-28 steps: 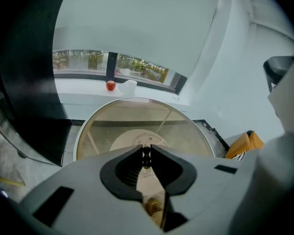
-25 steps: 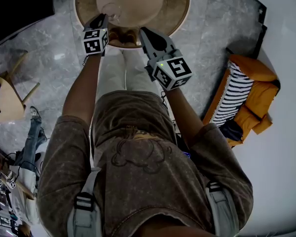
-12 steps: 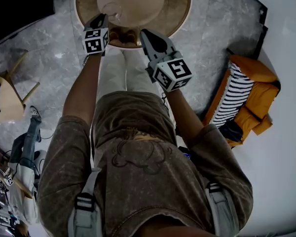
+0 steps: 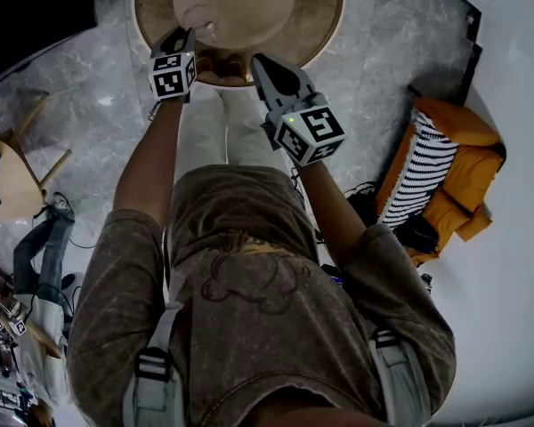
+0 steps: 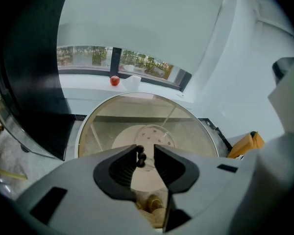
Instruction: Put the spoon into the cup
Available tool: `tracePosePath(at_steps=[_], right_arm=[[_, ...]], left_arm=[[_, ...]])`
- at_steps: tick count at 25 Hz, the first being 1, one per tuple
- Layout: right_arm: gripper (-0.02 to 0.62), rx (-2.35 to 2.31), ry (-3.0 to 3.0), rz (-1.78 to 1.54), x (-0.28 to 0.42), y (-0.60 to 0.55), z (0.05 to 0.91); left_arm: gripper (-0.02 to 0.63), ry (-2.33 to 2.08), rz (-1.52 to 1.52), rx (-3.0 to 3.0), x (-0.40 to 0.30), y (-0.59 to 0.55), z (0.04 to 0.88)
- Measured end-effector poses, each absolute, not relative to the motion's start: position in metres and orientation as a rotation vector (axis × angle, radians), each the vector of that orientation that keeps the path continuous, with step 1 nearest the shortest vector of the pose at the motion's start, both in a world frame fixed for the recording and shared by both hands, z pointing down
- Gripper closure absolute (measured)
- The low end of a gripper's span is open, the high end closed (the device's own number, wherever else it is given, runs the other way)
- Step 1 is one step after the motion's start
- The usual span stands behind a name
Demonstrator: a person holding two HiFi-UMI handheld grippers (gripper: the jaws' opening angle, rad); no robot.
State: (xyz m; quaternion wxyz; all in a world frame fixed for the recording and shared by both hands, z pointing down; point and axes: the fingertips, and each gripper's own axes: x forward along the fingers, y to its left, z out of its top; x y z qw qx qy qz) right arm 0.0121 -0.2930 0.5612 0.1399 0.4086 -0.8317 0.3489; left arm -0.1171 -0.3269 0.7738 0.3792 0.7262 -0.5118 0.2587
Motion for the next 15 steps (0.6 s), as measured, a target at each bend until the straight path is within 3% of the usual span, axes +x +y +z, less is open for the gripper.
tracePosePath(at_steps=[15], right_arm=[[0.575, 1.173, -2.407, 1.011, 0.0108, -0.2966, 0.5575]], left_arm=[[0.413, -1.319, 0.679, 1.834, -0.1206, -0.3286, 0.7684]])
